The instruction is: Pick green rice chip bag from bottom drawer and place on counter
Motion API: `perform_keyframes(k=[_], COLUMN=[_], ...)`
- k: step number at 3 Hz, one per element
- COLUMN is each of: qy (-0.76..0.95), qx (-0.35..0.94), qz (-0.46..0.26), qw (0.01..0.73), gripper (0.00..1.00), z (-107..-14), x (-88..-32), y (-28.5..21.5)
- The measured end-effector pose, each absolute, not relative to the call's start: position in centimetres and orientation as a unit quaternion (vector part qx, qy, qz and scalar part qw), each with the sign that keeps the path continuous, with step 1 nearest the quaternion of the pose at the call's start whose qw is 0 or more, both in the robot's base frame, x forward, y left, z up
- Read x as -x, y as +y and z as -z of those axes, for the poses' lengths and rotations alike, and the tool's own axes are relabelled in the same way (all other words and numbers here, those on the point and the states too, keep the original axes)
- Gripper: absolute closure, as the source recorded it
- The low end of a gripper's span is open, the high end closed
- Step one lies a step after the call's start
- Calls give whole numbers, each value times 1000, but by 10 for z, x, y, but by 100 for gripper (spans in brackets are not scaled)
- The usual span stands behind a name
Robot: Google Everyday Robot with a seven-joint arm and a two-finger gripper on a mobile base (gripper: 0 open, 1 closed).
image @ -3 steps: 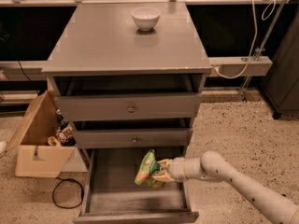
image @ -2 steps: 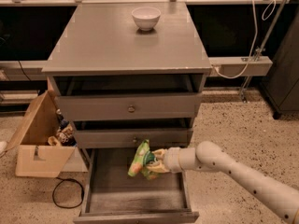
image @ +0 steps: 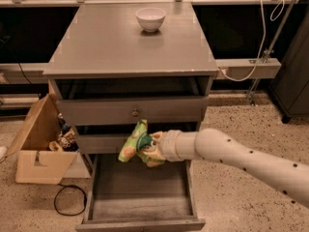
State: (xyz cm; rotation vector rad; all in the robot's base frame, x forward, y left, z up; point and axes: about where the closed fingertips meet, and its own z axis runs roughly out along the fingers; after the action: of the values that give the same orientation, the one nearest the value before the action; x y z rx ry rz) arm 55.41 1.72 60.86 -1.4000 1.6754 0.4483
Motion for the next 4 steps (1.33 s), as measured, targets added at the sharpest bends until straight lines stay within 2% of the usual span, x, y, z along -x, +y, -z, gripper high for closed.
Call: perform_keyframes(k=[1, 2, 4], qy=[665, 665, 666], qx=[577, 577, 590], qz=[-149, -149, -60], qw=[449, 449, 452], gripper=[100, 100, 100], z=[-645, -645, -743], x=[-559, -559, -594], y=[15, 15, 37])
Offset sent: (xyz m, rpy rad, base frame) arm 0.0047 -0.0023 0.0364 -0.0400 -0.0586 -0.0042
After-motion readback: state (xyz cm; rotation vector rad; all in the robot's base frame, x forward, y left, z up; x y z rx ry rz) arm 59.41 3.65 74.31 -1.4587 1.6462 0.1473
